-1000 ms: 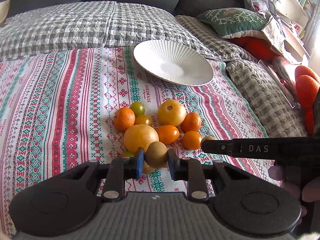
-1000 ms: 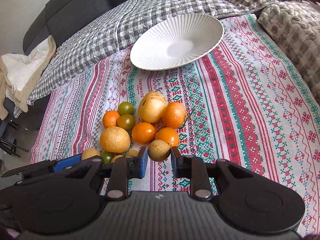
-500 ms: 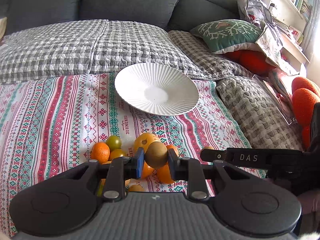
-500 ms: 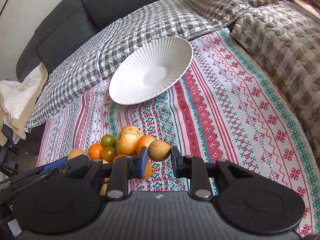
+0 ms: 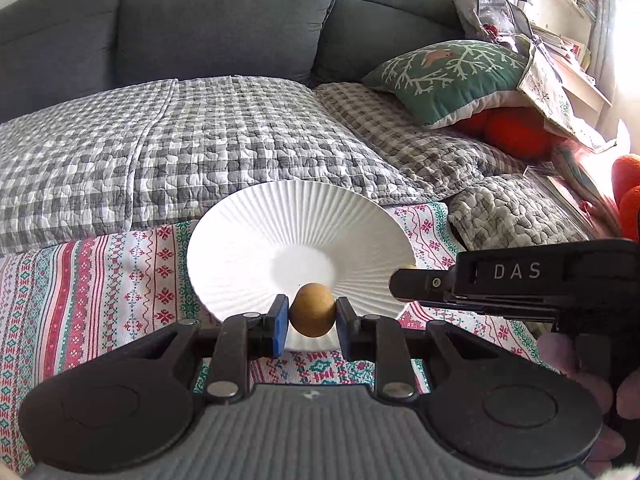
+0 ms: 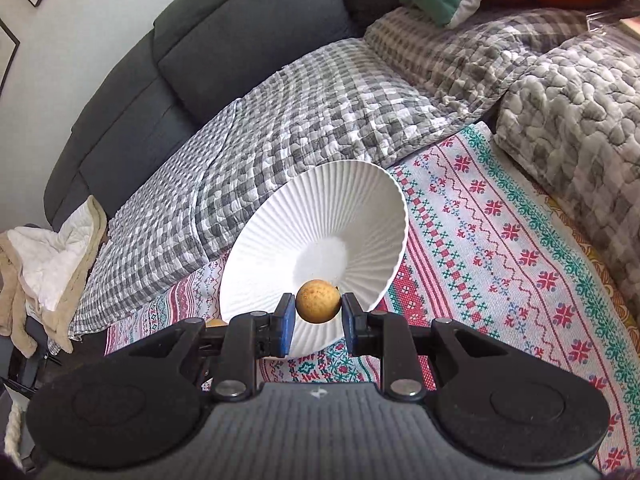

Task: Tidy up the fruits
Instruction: 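Carry the brown fruits into the white bowl and open the right tool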

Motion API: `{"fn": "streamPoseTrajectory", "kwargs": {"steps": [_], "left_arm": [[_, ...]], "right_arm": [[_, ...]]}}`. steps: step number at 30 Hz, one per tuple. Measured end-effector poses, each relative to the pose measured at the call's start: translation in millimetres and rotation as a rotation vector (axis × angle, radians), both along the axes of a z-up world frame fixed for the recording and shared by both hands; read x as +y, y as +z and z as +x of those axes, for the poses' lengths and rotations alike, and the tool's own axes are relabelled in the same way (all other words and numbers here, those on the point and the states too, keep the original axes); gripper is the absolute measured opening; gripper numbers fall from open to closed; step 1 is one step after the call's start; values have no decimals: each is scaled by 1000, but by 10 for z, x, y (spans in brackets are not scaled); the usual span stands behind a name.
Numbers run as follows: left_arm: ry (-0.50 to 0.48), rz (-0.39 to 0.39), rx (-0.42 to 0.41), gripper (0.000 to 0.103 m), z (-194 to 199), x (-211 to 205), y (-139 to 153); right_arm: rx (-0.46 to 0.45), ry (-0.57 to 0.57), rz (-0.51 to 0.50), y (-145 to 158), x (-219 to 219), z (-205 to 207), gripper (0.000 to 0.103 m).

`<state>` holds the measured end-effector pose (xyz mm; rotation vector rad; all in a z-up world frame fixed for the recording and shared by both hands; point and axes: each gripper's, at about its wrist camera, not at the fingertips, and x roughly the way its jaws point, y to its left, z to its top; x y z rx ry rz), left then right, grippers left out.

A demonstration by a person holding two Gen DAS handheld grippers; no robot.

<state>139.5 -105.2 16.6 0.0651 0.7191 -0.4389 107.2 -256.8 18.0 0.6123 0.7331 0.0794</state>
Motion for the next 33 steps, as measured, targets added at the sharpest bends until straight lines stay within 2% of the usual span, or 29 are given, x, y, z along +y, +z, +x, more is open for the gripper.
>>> {"fn": "streamPoseTrajectory", "kwargs": {"steps": [3,8,22,24,25,27,29,33], "left_arm": [[-14,22,-12,12,112,-50,-119],[-13,54,13,12,229,-54,-303],[-10,71,36,14,258,-85,-379],[-14,73,39,18,235,-79,-361],[-16,75,41,23,218,-74,-344],[-18,83,32,31,173,-58,-300],[-16,85,24,44,118,-25,-244],[-1,84,29,54,11,63,-140]], "right_arm": [[-7,20,-65,-12,83,123,22],[28,32,-172,-80,170,230,22],[45,64,-219,-118,255,265,25],[47,65,-219,-94,251,246,33],[46,65,-219,-75,251,236,35],[52,58,-228,-35,247,203,49],[53,48,-240,6,240,156,57],[62,31,-226,71,207,56,67]]}}
